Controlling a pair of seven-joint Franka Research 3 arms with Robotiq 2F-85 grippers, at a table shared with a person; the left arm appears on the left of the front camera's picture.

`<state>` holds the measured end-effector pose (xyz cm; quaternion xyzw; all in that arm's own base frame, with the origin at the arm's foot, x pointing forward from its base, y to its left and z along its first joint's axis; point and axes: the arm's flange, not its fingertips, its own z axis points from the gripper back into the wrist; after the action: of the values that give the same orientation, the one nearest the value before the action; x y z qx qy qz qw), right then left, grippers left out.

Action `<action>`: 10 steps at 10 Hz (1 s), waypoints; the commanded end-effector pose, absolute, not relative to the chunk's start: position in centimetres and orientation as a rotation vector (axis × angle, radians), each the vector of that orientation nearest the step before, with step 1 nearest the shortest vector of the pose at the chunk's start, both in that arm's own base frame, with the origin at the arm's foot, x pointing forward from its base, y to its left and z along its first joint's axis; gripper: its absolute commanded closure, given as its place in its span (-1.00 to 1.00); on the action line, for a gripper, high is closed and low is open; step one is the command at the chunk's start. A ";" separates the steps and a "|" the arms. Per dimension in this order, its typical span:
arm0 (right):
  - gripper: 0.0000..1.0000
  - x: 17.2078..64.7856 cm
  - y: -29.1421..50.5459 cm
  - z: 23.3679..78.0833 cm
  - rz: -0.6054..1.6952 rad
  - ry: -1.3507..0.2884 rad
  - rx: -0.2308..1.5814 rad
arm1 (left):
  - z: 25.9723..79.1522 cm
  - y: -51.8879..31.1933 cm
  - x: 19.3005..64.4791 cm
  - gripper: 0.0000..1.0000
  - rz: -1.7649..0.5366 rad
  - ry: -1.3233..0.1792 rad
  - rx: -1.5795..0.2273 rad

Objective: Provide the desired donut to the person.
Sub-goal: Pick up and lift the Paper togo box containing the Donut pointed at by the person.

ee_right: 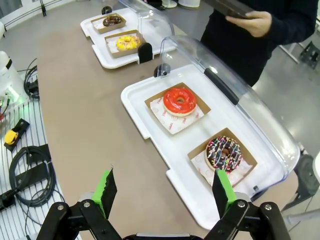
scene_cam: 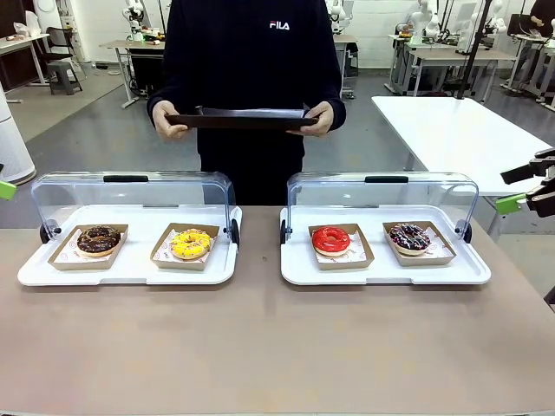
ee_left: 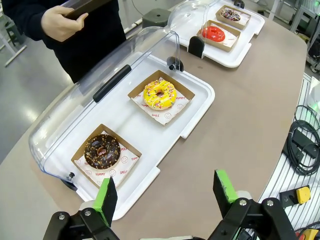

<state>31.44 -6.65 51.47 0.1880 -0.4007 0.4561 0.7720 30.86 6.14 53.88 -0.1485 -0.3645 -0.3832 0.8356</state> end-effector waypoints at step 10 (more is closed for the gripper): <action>-1.00 31.7 -6.6 51.3 0.998 -0.880 0.427 | 53.9 6.3 30.8 -1.00 -0.807 -0.778 -0.315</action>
<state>31.44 -6.58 51.46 0.1877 -0.3995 0.4568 0.7723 30.86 6.14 53.88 -0.1485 -0.3645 -0.3832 0.8356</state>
